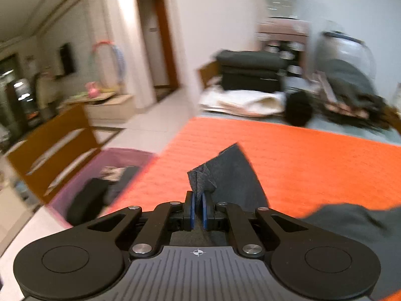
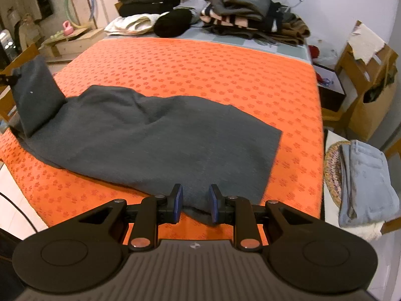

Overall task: Fold clothes
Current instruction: 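Grasp the grey garment edge with the left gripper while the right gripper grasps another edge, then lift the grey garment with both grippers and shake it out above the table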

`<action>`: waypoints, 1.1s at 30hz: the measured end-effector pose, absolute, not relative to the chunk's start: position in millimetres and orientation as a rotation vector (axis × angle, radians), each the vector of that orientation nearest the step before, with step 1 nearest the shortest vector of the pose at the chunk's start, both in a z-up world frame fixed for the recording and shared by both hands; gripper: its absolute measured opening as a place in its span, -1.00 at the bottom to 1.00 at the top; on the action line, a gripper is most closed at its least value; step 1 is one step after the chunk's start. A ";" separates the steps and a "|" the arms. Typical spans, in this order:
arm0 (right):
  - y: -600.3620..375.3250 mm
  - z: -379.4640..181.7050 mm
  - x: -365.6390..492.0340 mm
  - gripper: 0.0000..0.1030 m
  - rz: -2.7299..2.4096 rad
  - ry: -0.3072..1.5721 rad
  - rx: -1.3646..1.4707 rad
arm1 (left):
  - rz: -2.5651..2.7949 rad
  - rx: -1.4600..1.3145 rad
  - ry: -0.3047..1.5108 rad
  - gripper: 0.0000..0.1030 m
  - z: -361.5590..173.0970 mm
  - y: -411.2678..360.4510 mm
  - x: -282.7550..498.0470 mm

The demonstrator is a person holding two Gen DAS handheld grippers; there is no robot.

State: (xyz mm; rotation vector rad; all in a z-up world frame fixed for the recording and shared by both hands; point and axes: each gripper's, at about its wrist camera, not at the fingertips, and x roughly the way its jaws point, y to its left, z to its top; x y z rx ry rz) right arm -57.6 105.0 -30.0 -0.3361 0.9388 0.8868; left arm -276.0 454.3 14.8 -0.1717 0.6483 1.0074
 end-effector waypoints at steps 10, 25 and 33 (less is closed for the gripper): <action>131.4 -30.9 -61.1 -0.47 0.973 0.917 -0.439 | 1.045 -0.194 0.648 0.17 19.6 478.8 -329.2; 158.3 -50.3 -93.2 -0.05 1.138 0.754 -0.854 | 0.580 -0.034 0.803 0.30 -36.4 409.1 -298.3; 167.4 -71.2 -113.4 -0.11 1.173 0.579 -1.127 | 0.408 0.018 0.840 0.43 -58.4 376.0 -284.2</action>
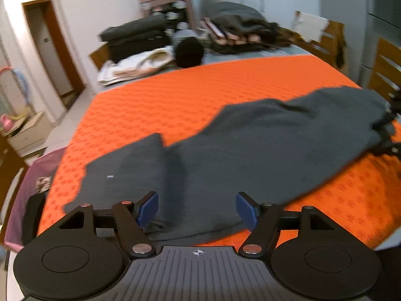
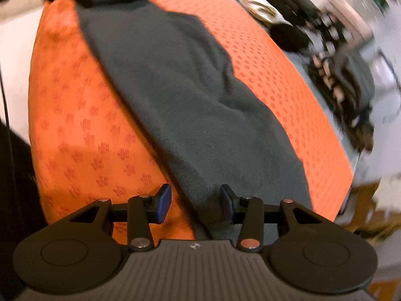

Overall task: Fold clothes
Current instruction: 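Lift the grey garment with both grippers and shake it out above the table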

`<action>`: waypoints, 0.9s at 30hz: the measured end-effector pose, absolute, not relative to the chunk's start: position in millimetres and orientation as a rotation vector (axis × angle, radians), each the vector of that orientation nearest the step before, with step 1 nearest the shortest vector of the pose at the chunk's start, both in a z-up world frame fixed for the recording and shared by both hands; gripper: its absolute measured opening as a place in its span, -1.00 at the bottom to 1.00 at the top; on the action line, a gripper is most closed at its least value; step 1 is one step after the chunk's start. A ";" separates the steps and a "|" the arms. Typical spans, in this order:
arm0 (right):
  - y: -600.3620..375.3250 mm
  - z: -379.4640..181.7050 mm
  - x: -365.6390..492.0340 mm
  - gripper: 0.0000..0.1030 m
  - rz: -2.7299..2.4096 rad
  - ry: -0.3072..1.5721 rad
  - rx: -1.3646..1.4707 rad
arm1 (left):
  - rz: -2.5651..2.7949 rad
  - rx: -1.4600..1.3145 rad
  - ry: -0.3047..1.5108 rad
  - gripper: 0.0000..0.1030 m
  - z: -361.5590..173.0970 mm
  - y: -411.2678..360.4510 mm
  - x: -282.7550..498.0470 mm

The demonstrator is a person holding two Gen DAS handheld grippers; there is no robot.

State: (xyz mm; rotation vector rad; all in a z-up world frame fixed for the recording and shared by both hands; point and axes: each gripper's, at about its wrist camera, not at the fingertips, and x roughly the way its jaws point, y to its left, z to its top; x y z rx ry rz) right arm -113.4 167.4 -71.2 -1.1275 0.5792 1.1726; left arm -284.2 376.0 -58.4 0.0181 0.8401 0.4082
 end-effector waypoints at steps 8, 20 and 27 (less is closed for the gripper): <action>171.0 -47.5 -114.7 -0.71 1.205 0.489 -1.167 | 0.232 0.133 0.861 0.49 -77.7 333.6 -261.2; 174.0 19.9 -86.7 -0.96 1.164 0.452 -1.007 | 0.308 0.168 0.758 0.39 -82.0 314.1 -222.2; 170.7 21.8 -77.8 -0.96 1.137 0.444 -0.991 | 0.537 0.151 0.841 -0.25 -91.9 359.0 -233.4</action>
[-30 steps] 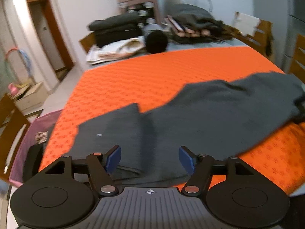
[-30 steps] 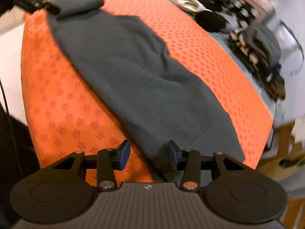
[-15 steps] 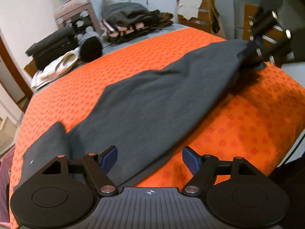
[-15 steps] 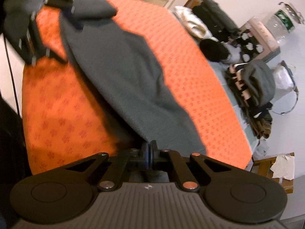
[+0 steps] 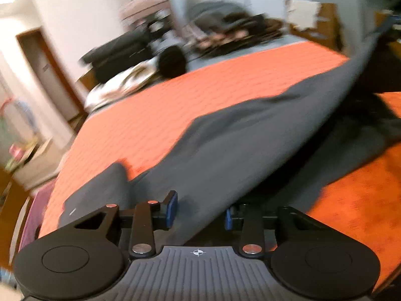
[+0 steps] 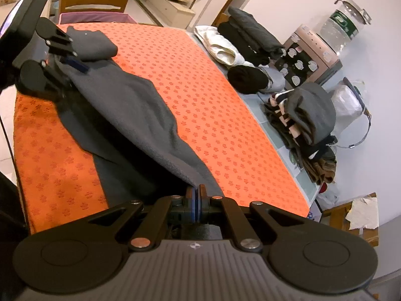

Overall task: Fold clothes
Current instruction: 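Lift the grey garment with both grippers and shake it out above the table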

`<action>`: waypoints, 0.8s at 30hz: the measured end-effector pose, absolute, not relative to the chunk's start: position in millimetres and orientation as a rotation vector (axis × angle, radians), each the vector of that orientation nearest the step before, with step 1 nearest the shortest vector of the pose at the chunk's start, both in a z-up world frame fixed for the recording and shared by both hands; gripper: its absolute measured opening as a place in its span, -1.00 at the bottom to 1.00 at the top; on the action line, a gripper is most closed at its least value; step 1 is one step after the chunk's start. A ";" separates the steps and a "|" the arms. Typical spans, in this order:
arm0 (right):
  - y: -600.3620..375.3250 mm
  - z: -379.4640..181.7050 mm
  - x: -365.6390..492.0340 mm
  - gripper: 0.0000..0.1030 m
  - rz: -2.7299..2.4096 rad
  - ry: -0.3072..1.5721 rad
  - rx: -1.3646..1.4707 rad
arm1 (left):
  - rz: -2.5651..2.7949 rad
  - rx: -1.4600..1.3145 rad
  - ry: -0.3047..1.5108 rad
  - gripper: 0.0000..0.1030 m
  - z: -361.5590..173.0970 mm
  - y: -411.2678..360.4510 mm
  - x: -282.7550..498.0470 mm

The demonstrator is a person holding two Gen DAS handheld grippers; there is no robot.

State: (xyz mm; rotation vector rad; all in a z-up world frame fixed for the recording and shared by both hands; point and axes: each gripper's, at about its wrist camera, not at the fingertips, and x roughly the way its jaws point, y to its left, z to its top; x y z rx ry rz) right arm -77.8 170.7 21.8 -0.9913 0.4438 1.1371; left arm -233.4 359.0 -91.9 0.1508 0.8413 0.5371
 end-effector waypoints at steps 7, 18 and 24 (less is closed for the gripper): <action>176.0 9.1 -73.4 -0.96 1.125 0.445 -0.982 | 0.690 0.251 0.864 -0.54 -98.5 393.0 -257.1; 173.4 -44.8 -88.0 -0.23 1.130 0.485 -1.035 | 0.741 0.148 0.794 -0.66 -57.8 408.7 -255.1; 168.8 -67.5 -102.2 -0.19 1.142 0.516 -1.029 | 0.745 0.140 0.798 -0.65 -51.5 419.4 -253.6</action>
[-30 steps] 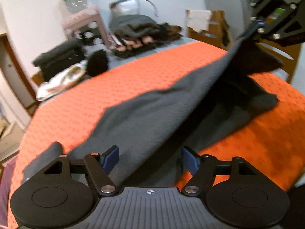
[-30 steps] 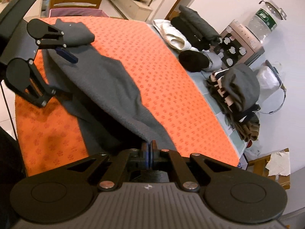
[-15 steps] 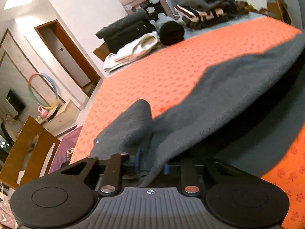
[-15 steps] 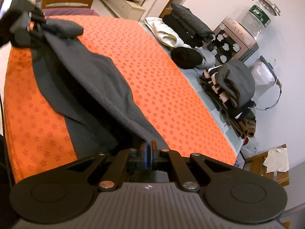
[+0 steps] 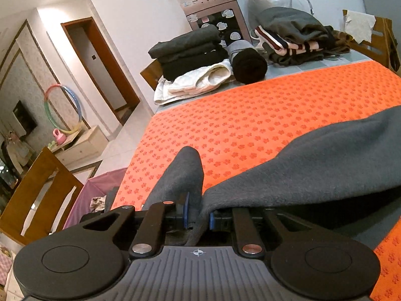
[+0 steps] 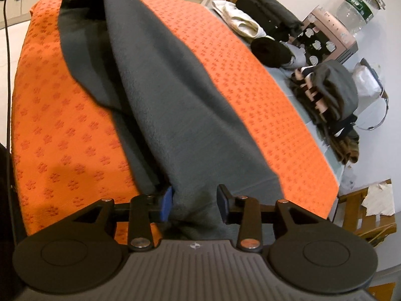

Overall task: Fold clothes
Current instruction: 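Lift the grey garment with both grippers and shake it out above the table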

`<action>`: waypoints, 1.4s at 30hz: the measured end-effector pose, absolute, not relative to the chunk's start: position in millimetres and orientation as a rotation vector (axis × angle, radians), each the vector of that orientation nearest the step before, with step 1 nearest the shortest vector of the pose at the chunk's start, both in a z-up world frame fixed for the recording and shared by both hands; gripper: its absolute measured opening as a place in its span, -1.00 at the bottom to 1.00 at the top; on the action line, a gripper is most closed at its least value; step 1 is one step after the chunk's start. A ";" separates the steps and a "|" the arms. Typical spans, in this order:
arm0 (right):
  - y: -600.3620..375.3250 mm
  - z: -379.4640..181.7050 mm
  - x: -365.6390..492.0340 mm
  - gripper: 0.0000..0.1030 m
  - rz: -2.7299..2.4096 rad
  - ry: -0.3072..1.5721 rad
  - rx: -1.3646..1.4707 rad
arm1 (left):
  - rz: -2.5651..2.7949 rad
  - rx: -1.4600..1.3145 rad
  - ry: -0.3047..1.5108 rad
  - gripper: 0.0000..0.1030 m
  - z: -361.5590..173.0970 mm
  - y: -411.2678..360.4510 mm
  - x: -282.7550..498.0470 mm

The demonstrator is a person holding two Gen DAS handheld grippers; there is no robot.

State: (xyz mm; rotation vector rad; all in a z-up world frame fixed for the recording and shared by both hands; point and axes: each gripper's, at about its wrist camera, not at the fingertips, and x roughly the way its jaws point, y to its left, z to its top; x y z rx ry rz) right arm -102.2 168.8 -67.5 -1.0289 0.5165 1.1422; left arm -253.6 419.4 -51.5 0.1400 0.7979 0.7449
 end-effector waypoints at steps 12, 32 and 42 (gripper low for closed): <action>159.8 -41.7 -101.2 -0.81 1.123 0.445 -1.029 | 0.738 0.154 0.813 -0.63 -49.7 424.8 -252.0; 254.4 149.7 90.1 -0.87 0.974 0.020 -1.040 | 0.861 0.235 0.464 -0.78 124.4 530.3 -87.7; 213.8 176.5 56.2 -0.87 0.845 -0.025 -1.004 | 0.730 0.289 0.325 -0.77 155.9 481.2 -132.0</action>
